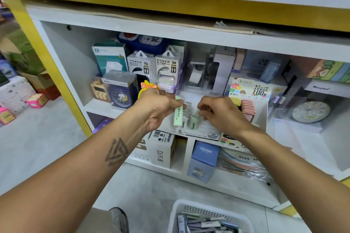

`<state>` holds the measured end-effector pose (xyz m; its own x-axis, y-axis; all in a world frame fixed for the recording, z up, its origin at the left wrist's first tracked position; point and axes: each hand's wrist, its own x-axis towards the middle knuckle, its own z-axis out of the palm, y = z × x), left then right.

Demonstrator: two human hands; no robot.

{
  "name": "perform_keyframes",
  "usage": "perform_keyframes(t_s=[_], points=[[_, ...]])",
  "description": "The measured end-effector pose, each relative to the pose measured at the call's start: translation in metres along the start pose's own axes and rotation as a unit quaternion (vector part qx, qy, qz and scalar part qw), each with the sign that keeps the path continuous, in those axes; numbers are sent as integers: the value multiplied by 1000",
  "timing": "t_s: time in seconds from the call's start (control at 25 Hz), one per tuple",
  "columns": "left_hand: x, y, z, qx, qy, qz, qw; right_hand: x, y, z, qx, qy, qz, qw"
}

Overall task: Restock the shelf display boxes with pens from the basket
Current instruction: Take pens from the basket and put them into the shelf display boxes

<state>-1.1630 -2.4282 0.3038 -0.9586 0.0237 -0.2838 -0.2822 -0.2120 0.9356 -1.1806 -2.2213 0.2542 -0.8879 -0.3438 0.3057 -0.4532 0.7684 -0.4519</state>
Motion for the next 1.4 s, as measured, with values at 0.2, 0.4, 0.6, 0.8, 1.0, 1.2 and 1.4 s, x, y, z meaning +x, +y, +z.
perform_keyframes(t_s=[0.2, 0.4, 0.6, 0.8, 1.0, 1.2, 1.4], points=[[2, -4, -1, 48, 1, -24, 999, 2, -7, 0, -28, -24, -28, 999], [2, -3, -2, 77, 0, -25, 997, 0, -4, 1, -22, 2, -21, 1000], [3, -4, 1, 91, 8, -19, 996, 0, -4, 2, -93, -126, -14, 988], [5, -6, 8, 83, 3, -14, 996, -2, -21, -11, 259, -47, 78, 961], [4, -15, 20, 106, -50, 61, 991, -3, -30, -22, 351, -6, 77, 933], [14, -21, 17, 374, -18, 143, 916, -3, -3, -34, 180, 105, 123, 970], [8, -33, 5, 666, -111, 226, 703, -5, 1, -15, 77, 87, 56, 992]])
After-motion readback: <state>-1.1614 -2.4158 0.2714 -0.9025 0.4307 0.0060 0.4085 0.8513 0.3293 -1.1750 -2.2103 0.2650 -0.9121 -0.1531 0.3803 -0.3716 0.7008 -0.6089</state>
